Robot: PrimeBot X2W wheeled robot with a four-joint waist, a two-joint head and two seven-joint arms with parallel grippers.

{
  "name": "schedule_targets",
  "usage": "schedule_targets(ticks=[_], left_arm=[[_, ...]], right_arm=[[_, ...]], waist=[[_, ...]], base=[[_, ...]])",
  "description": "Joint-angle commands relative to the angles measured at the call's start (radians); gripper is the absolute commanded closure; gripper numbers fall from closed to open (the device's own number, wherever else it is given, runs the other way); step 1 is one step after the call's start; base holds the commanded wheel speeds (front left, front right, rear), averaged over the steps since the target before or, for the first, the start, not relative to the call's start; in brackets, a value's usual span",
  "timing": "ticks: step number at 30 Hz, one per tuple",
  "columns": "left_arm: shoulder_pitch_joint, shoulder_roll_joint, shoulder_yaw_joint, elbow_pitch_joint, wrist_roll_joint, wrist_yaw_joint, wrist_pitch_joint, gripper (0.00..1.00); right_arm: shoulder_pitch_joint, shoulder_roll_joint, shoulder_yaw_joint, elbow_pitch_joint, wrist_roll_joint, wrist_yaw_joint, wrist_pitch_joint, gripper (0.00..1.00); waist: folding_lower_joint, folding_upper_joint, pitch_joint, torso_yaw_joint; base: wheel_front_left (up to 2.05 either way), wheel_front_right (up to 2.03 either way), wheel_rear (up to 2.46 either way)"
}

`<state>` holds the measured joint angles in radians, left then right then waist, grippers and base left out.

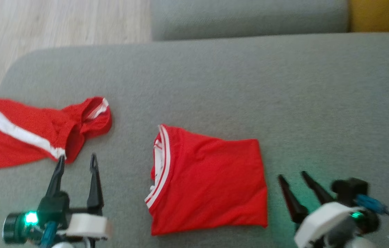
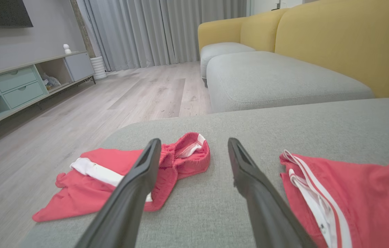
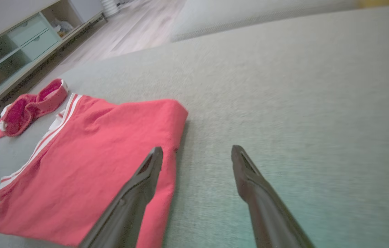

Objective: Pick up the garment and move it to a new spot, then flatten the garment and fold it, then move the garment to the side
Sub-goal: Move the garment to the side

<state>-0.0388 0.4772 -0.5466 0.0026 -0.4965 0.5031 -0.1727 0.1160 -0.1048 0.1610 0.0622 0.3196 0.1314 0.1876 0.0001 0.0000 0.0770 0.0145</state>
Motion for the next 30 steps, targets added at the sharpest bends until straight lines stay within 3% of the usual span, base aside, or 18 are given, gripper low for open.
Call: schedule_targets(ticks=[1, 7, 11, 12, 13, 14, 21, 30], left_arm=[[-0.055, 0.013, 0.038, -0.029, 0.009, 0.005, -0.01, 0.0], [-0.115, -0.033, 0.014, 0.0, 0.025, -0.007, -0.03, 0.0], [-0.134, -0.054, 0.01, 0.031, 0.024, -0.016, -0.045, 0.0], [-0.136, -0.057, 0.01, 0.036, 0.024, -0.017, -0.048, 0.0], [-0.137, -0.059, 0.011, 0.04, 0.023, -0.019, -0.051, 0.0], [-0.138, -0.061, 0.012, 0.043, 0.023, -0.019, -0.053, 0.0], [-0.131, -0.061, 0.023, 0.054, 0.017, -0.019, -0.064, 0.0], [-0.116, -0.042, 0.042, 0.039, 0.005, -0.019, -0.068, 0.0]], right_arm=[[-0.059, -0.011, 0.03, -0.018, 0.01, -0.001, -0.013, 0.0], [-0.191, 0.013, 0.111, 0.225, 0.092, -0.001, -0.039, 0.0], [-0.245, 0.01, 0.172, 0.346, 0.124, -0.001, 0.001, 0.0], [-0.253, 0.007, 0.186, 0.365, 0.134, -0.001, 0.015, 0.39], [-0.259, 0.003, 0.196, 0.378, 0.141, -0.001, 0.024, 0.94], [-0.265, -0.001, 0.205, 0.387, 0.147, -0.001, 0.032, 1.0], [-0.265, -0.063, 0.202, 0.334, 0.134, -0.001, -0.015, 1.0], [-0.255, -0.184, 0.145, 0.217, 0.086, -0.001, -0.004, 1.0]], waist=[[-0.0001, 0.0, 0.04, 0.035], [-0.0001, 0.0, 0.094, 0.086], [-0.0001, 0.0, 0.105, 0.104], [-0.0001, 0.0, 0.106, 0.106], [-0.0001, 0.0, 0.107, 0.107], [-0.0001, 0.0, 0.108, 0.107], [-0.0001, 0.0, 0.092, 0.046], [-0.0001, 0.0, 0.082, -0.196]], base=[[0.0, 0.0, 0.0], [0.0, 0.0, 0.0], [0.0, 0.0, 0.0], [0.0, 0.0, 0.0], [0.0, 0.0, 0.0], [0.0, 0.0, 0.0], [0.0, 0.0, 0.0], [0.0, 0.0, 0.0]])
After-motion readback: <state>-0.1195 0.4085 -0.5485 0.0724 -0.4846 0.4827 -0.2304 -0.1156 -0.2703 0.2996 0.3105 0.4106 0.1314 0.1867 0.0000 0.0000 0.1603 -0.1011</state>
